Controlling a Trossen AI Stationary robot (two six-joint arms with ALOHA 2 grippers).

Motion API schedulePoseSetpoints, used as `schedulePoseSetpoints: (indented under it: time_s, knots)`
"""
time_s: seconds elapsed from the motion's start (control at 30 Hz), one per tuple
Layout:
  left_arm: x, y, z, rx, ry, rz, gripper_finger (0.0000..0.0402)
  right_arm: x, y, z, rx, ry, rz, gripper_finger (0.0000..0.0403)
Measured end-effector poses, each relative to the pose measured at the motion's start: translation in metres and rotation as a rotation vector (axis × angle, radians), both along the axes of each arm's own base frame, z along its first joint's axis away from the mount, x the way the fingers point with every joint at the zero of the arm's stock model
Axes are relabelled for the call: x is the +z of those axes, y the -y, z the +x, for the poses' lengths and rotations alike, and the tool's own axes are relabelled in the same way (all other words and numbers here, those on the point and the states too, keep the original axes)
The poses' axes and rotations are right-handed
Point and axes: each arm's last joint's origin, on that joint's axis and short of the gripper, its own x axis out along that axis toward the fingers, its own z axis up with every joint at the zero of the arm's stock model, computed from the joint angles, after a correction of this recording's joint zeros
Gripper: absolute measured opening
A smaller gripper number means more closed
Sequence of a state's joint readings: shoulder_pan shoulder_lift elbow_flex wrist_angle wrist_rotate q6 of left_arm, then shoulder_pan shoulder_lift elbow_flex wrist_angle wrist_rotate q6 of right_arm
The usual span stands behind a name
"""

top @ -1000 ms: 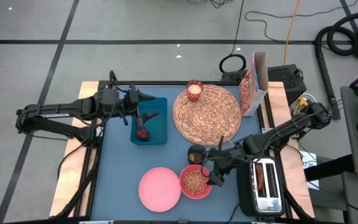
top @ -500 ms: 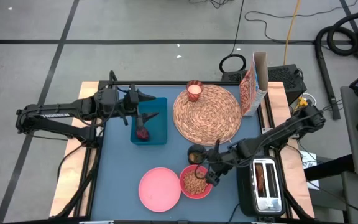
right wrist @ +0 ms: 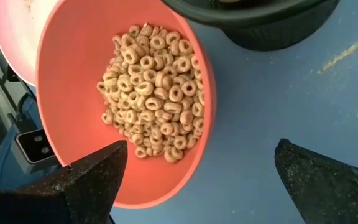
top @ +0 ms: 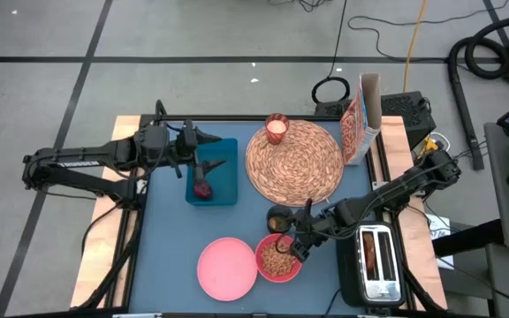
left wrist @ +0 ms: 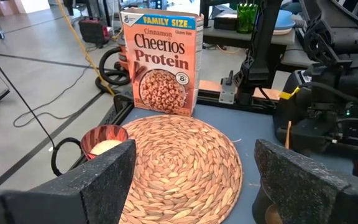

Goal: Arrange a breakfast setting
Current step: Put the pink bowl with cereals to the bottom right side of the brown placemat

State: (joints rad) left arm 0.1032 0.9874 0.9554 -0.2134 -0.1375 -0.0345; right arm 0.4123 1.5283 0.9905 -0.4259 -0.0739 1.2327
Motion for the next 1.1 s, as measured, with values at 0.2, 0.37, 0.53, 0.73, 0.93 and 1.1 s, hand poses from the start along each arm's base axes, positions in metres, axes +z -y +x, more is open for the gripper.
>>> schedulePoseSetpoints:
  time_s: [0.2,0.37,0.53,0.73,0.93,1.1]
  knots:
    - [0.000,0.000,0.000,0.001,0.000,0.000,0.0333,-0.002,-0.004,0.001,-0.030,0.005,-0.012,0.0393]
    - [0.000,0.000,0.000,0.000,-0.001,0.000,0.0333,-0.003,-0.007,-0.001,-0.040,0.020,-0.041,0.0393]
    - [0.000,0.000,0.000,0.000,-0.001,0.000,0.0333,-0.003,-0.010,-0.002,-0.052,0.014,-0.031,0.0392]
    - [0.000,0.000,0.000,0.000,-0.001,0.000,0.0333,-0.003,-0.016,-0.005,-0.054,0.009,-0.020,0.0391]
    - [0.000,0.000,0.000,0.000,-0.001,0.000,0.0333,-0.013,-0.021,0.001,-0.049,0.011,-0.016,0.0391]
    - [0.000,0.000,0.000,0.000,0.000,0.000,0.0333,-0.024,-0.024,0.007,-0.042,0.006,-0.018,0.0391]
